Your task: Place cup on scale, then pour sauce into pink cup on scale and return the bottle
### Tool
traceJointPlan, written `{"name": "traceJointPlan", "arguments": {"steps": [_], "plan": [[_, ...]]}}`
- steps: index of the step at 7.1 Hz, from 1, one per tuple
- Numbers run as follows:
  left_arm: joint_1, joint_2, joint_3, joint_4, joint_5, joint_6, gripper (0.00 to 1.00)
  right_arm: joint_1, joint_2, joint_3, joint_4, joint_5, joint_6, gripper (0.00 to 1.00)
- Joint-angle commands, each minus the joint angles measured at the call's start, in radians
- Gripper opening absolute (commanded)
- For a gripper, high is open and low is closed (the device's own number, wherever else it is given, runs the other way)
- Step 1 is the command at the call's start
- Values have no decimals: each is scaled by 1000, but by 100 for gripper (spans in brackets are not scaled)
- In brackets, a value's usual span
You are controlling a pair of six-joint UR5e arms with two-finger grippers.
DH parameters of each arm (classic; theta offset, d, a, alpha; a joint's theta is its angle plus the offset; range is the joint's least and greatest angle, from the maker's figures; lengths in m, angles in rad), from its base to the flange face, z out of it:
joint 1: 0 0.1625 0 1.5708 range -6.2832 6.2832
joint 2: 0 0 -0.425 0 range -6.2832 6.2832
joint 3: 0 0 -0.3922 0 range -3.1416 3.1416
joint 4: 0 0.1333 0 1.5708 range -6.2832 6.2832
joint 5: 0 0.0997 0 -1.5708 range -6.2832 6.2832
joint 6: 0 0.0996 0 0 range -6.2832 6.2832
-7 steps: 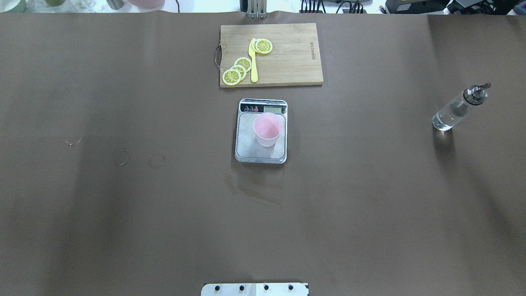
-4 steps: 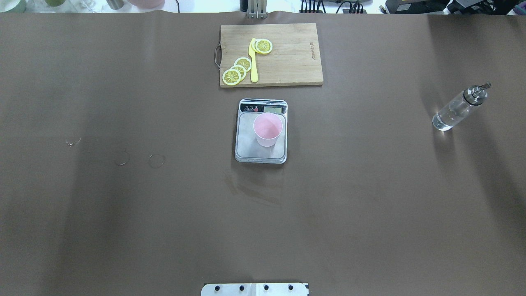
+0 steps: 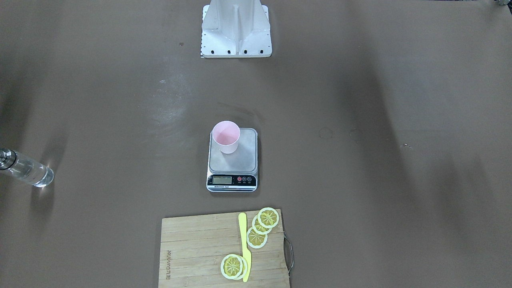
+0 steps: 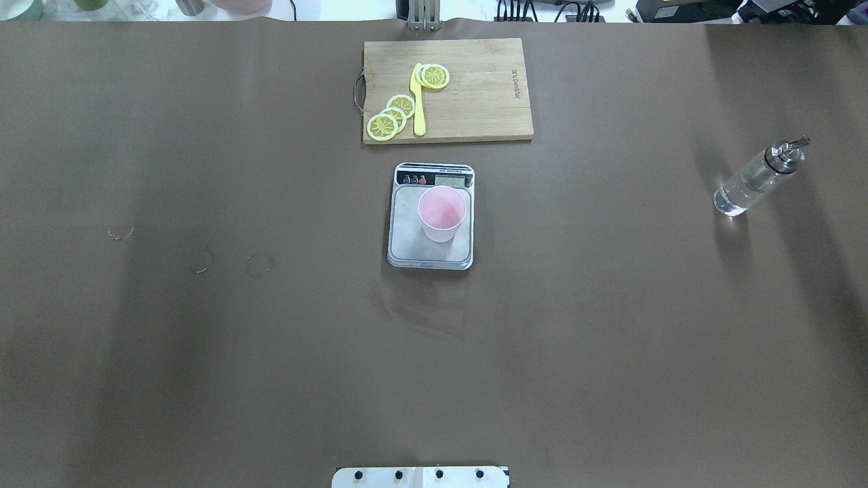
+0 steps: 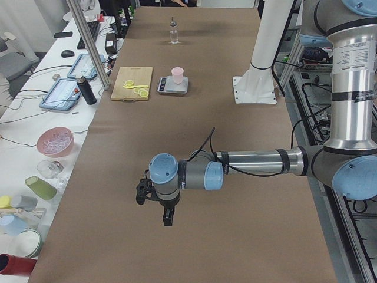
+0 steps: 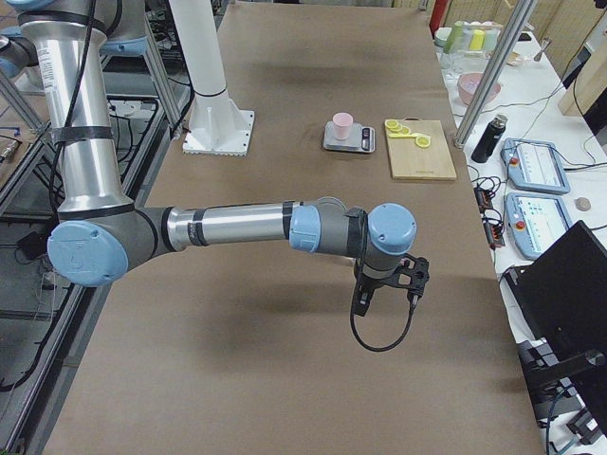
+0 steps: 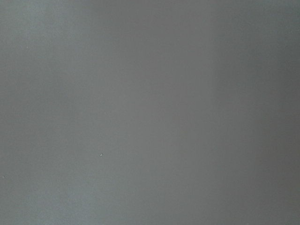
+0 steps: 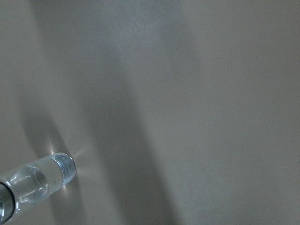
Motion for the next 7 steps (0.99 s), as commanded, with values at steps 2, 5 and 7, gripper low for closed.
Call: {"name": "traceJointPlan", "arguments": {"steps": [2,5,7], "plan": [[-1,0,1,1,0,1,98,-83,-19,11,172,-43,139,100],[-1,-2,0,1,2,-1,98,-85,-115,59,266,-47,141,100],[-1,0,1,3,2,-1,98,-85,-116,54,265,-47,147,100]]}}
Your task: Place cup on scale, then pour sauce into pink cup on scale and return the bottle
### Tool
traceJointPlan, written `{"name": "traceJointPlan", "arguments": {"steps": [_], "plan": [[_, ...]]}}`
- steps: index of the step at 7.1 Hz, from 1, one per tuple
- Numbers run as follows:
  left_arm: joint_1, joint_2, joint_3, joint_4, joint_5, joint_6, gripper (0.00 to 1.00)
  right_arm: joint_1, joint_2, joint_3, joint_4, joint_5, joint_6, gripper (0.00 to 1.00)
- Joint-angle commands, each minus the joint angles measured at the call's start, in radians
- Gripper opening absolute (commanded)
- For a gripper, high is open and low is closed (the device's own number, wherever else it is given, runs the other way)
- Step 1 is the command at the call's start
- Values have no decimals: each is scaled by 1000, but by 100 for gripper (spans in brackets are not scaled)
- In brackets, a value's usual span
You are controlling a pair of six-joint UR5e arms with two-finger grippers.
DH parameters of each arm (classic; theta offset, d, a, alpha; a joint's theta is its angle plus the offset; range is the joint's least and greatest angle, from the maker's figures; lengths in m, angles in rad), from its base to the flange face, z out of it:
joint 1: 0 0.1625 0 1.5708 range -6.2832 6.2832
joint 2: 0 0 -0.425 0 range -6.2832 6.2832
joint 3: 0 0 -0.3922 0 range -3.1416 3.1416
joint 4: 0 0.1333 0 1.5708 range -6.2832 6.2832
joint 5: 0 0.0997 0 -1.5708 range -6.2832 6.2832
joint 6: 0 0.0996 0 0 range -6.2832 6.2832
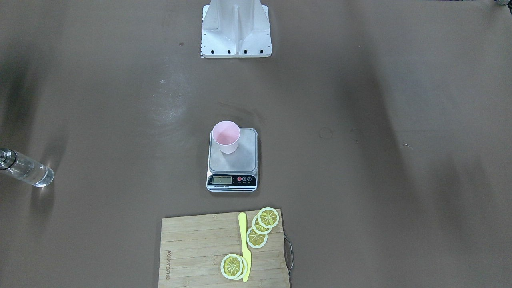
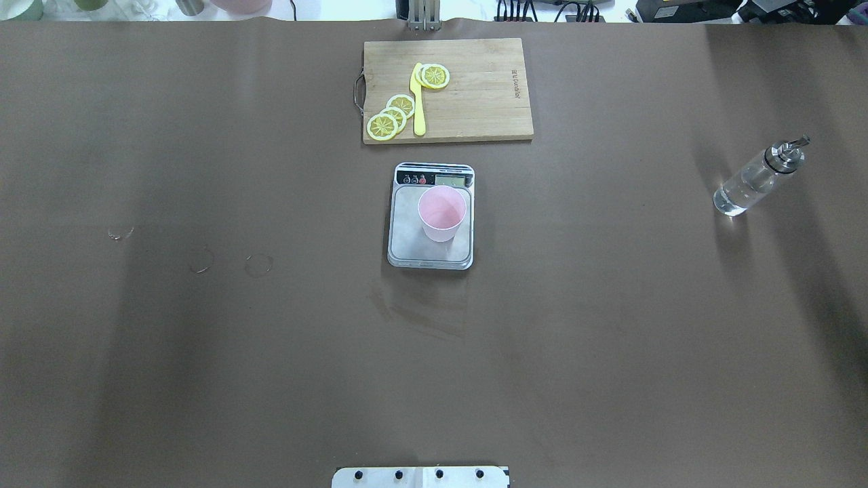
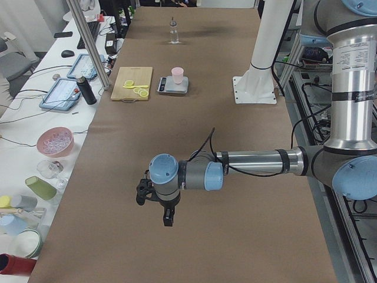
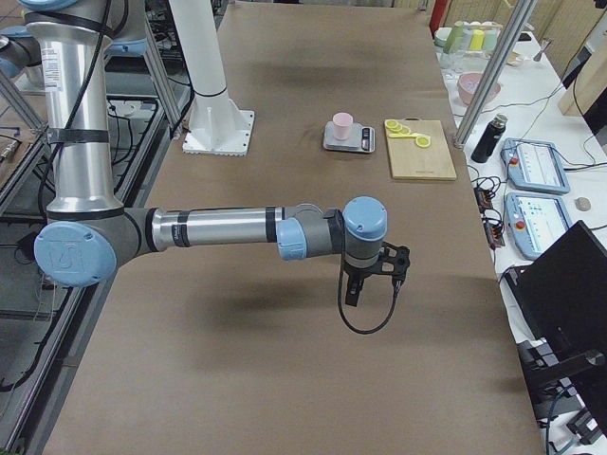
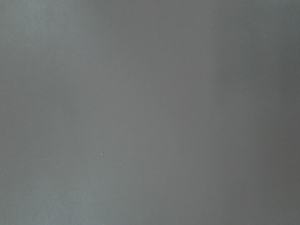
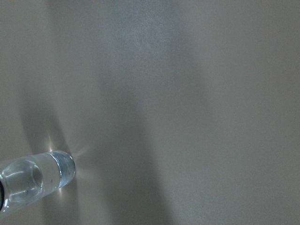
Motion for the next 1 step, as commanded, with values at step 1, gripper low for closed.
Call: {"name": "traceJointPlan", "arguments": {"steps": [1], "plan": [[0,1,0,1,0,0,98,0,-5,-2,1,-1,2,100]]}}
